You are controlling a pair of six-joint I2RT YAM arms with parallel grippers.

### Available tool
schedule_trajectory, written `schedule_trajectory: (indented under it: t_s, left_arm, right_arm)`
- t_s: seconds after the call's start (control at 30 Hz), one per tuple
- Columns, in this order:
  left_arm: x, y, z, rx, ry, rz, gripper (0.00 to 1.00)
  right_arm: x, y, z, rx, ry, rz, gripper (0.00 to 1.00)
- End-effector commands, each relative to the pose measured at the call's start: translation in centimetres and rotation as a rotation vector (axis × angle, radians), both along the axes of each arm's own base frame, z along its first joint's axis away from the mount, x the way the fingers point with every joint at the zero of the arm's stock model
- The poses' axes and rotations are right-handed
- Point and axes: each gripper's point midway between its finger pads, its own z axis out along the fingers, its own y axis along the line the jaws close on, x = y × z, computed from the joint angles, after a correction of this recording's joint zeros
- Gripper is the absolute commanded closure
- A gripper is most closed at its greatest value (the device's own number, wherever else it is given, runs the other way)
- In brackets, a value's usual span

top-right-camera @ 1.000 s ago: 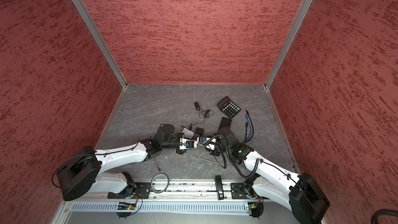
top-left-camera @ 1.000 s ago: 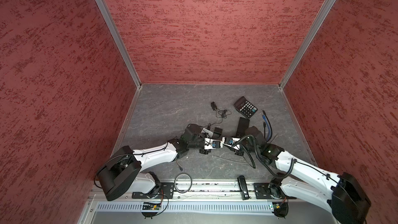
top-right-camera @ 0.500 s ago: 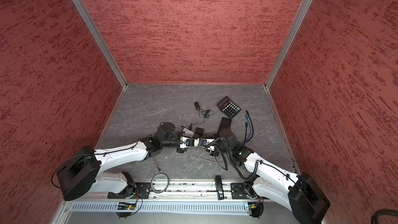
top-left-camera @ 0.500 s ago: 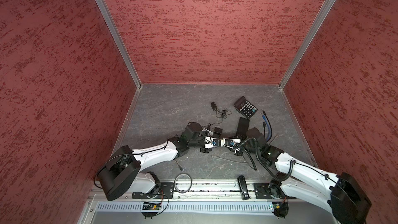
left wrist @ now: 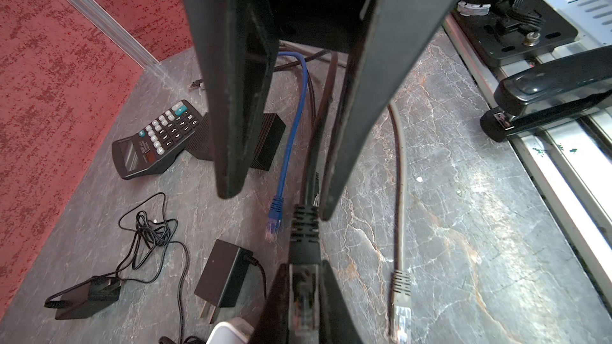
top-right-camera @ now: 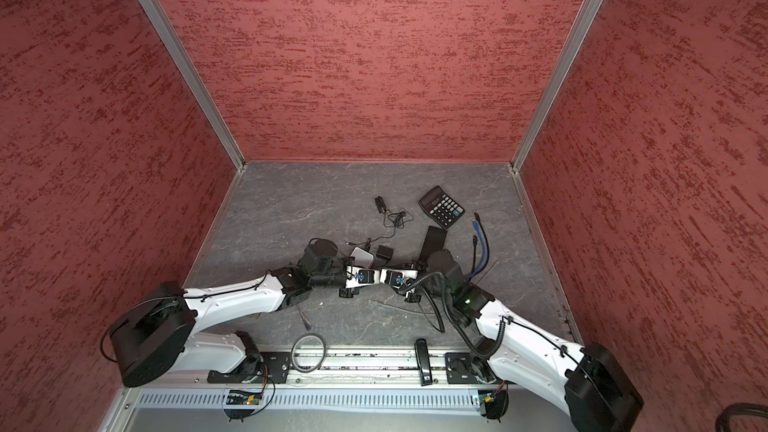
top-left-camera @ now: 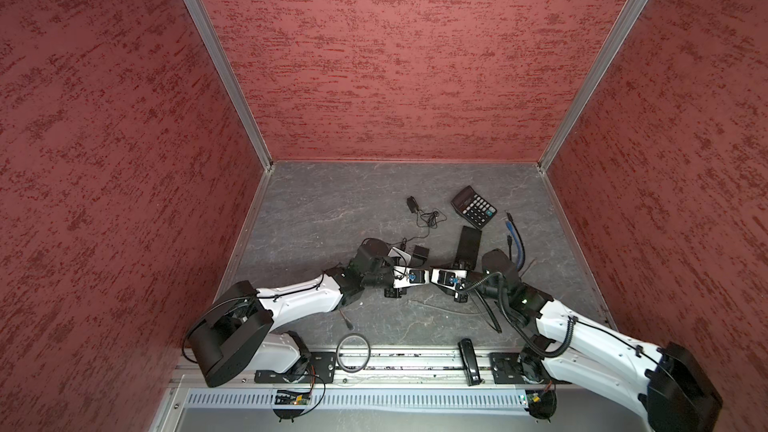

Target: Insert the plug into the switch port

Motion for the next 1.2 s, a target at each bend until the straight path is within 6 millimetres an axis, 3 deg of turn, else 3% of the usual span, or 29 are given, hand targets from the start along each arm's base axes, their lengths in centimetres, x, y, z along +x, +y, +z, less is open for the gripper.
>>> schedule_trajectory:
  t_s: [0.0, 0.73, 1.17]
  left_arm:
    - [0.1, -0.1, 0.6, -0.024, -0.007, 0.012, 0.86]
    - [0.5, 0.1, 1.0, -0.039, -0.026, 0.013, 0.86]
    - [0.7, 0.3, 1.1, -0.042, -0.035, 0.022, 0.86]
  right_arm:
    - [-0.7, 1.0, 0.8, 0.019, 0.013, 0.067, 0.64]
    - [-0.3, 1.2, -1.0, 0.009, 0.042, 0.055, 0.80]
    - [-0.4, 1.2, -1.5, 0.003, 0.055, 0.057, 0.81]
